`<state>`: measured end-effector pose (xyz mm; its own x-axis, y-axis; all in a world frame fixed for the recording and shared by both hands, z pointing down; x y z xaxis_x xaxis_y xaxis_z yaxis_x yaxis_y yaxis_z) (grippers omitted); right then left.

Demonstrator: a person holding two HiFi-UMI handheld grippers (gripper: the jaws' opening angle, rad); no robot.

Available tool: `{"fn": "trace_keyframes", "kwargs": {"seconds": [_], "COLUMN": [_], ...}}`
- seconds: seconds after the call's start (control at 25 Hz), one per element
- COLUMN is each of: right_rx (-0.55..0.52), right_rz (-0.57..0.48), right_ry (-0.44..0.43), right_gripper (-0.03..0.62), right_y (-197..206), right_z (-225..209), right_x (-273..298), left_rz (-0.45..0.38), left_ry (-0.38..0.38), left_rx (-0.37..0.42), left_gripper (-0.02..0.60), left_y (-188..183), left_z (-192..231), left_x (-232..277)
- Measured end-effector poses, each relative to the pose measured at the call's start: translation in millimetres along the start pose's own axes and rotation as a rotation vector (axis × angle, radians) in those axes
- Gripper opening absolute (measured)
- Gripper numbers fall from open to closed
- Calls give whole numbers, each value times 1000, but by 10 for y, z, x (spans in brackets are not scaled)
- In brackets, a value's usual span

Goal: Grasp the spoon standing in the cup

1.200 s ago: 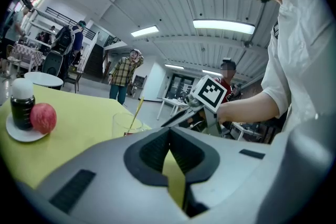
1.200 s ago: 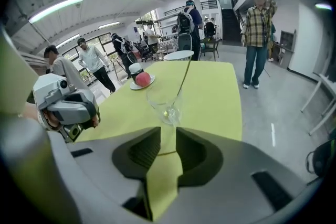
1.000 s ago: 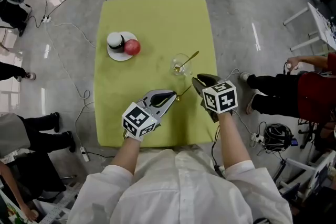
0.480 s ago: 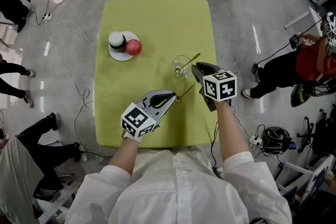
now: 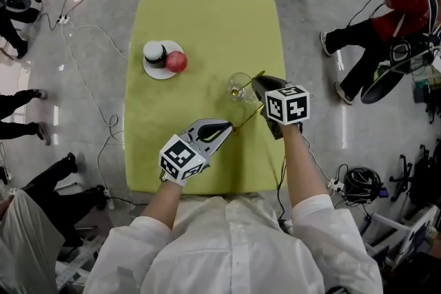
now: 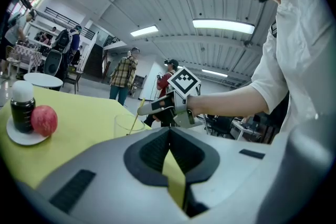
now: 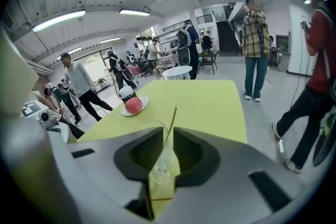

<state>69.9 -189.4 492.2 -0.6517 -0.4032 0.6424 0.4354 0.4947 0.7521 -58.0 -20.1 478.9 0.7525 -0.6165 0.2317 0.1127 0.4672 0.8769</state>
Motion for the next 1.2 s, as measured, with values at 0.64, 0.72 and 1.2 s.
{"fn": "trace_keyframes", "kwargs": {"seconds": [0.64, 0.72, 1.2], "right_rx": [-28, -26, -65], "right_rz": [6, -4, -44], "right_ry": [0, 0, -7], "right_gripper": [20, 15, 8], "right_y": [-20, -30, -160], "right_z": [25, 20, 58], "right_x": [18, 4, -195], "left_rz": [2, 3, 2], "left_ry": [-2, -2, -2], "left_rx": [-2, -2, -2], "left_gripper": [4, 4, 3], "left_y": [7, 7, -1], "left_z": [10, 10, 3], "left_x": [12, 23, 61]}}
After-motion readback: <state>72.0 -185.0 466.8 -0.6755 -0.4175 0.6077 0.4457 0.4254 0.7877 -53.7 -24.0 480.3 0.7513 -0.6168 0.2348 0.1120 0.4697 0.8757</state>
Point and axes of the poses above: the fingertips, and each gripper's own axes: x forward along the fingers, z to its left, y out of its underside, the point moved 7 cm from there along -x, backward along the fingers, and after that the axes turned 8 degrees about -x, right-handed, at the moved point
